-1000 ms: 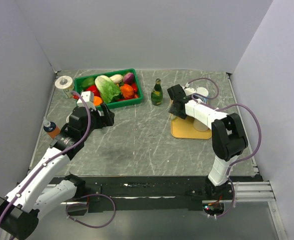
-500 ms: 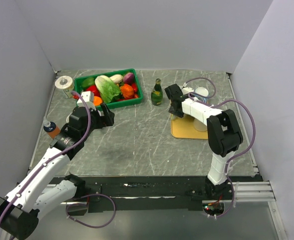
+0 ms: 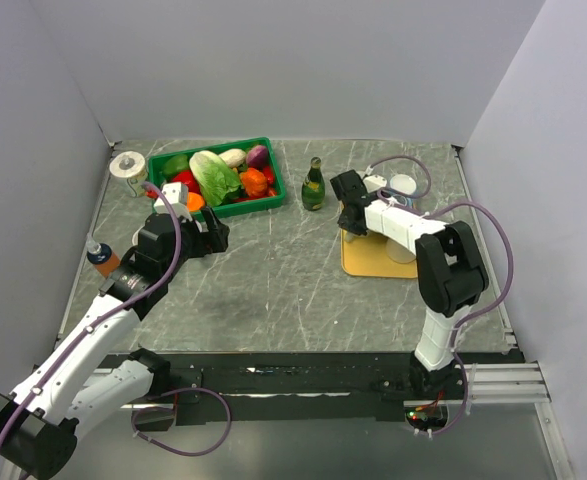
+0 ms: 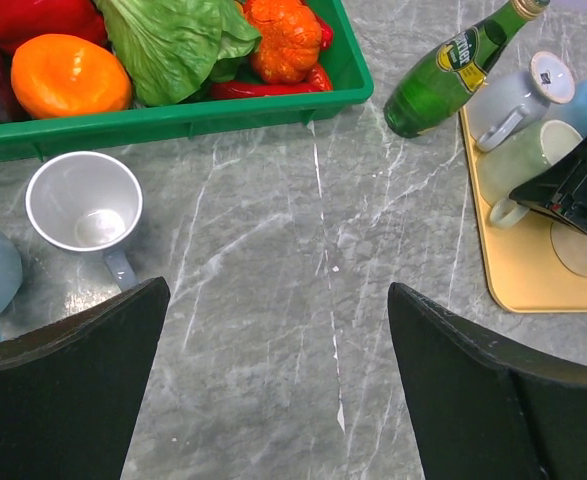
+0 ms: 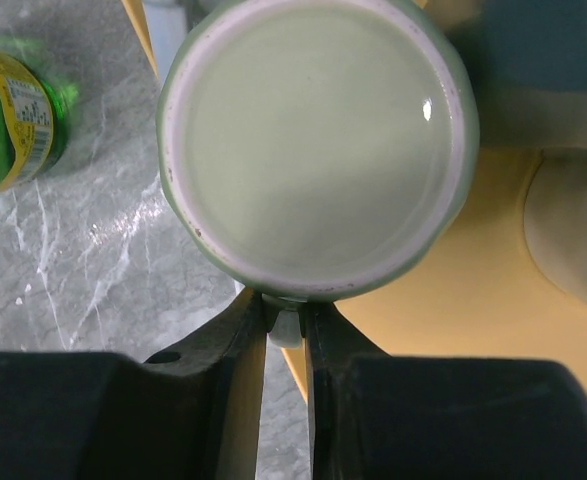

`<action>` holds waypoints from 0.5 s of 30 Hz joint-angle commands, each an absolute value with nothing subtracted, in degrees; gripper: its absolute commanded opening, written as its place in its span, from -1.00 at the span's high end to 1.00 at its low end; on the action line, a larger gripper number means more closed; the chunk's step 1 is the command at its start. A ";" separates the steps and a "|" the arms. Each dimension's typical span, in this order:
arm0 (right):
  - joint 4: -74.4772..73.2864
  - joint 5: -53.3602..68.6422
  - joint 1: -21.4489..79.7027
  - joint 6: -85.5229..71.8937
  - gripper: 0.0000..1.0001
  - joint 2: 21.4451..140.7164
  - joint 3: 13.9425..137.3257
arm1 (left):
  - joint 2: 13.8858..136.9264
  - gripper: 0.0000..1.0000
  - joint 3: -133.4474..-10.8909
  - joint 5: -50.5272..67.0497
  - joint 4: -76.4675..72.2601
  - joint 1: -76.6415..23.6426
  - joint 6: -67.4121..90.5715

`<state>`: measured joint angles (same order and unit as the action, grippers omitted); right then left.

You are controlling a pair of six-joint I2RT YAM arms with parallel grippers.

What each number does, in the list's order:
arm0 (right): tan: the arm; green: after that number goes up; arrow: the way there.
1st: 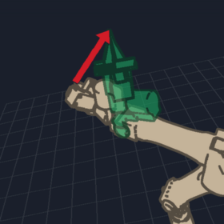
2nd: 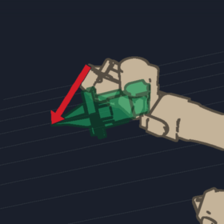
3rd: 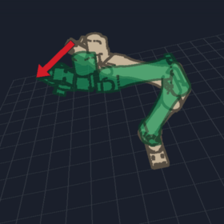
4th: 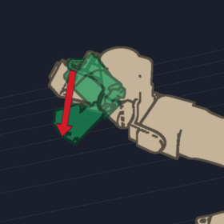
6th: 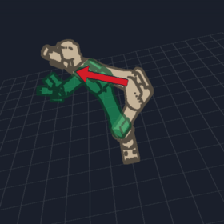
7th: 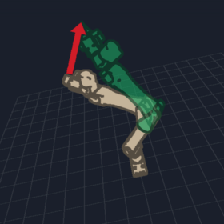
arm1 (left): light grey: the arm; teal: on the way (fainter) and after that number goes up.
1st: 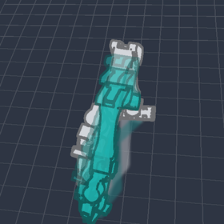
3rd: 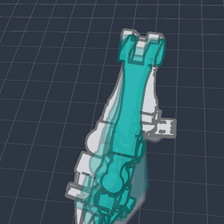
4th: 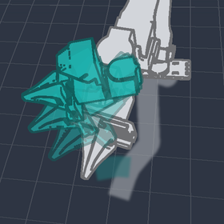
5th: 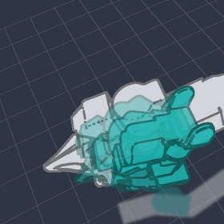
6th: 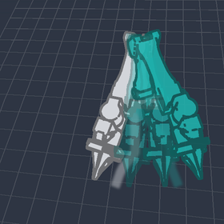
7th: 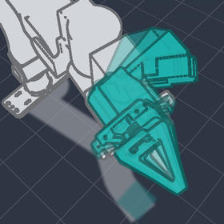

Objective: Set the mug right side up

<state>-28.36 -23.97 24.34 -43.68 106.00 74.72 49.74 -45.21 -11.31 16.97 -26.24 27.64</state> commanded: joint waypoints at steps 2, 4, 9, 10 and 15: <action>-23.48 -22.25 24.96 -39.92 1.00 99.24 72.16 | 49.31 -0.93 -45.26 -9.85 14.15 -26.19 27.25; -22.50 -21.01 25.92 -37.89 1.00 96.34 70.41 | 49.39 -0.93 -45.26 -9.49 14.15 -26.19 27.25; -21.62 -16.88 26.54 -35.33 1.00 85.47 62.24 | 48.96 -0.93 -44.91 -7.04 14.06 -26.19 27.77; -21.45 -15.74 26.46 -35.33 1.00 83.25 60.92 | 48.78 -0.93 -44.83 -6.25 13.80 -26.19 28.03; -19.78 -5.83 26.54 -35.16 1.00 67.81 52.83 | 49.13 -0.93 -44.47 3.48 11.00 -26.19 30.14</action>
